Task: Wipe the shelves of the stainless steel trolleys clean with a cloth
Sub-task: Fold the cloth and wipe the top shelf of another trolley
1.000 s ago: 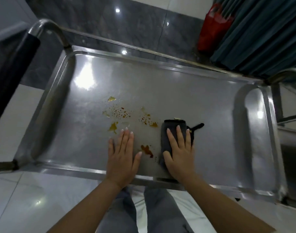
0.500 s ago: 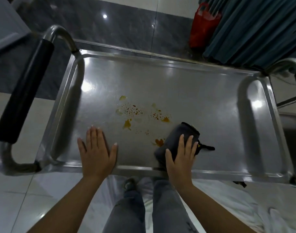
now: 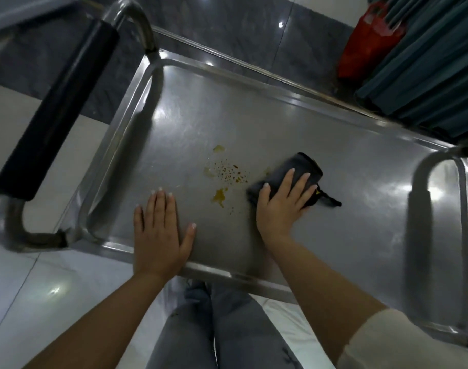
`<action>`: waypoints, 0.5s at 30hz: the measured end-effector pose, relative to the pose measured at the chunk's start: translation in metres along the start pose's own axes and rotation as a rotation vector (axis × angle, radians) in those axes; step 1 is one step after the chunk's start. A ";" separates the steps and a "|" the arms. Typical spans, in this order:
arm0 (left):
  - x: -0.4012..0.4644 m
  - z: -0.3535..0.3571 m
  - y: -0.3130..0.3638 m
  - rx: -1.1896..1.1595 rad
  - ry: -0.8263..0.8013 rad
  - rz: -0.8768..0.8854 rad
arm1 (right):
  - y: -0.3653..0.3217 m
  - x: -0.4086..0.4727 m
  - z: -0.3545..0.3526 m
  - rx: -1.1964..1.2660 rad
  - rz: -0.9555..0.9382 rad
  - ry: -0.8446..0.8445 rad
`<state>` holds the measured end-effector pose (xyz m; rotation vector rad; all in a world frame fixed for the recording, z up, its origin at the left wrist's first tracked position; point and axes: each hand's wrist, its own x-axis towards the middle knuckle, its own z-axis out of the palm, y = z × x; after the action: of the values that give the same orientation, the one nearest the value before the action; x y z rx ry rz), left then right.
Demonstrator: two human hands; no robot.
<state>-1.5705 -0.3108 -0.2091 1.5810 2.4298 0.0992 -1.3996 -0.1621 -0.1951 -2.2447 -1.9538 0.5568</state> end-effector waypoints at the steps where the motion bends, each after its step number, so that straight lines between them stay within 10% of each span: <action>1: 0.000 0.000 0.000 -0.002 -0.007 -0.002 | -0.005 0.013 0.000 0.000 -0.025 -0.002; 15: 0.000 0.002 0.000 0.003 -0.043 -0.029 | -0.038 0.170 -0.019 -0.065 -0.704 -0.143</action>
<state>-1.5703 -0.3110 -0.2114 1.5325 2.4201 0.0565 -1.4108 0.0129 -0.1992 -1.4017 -2.6457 0.5596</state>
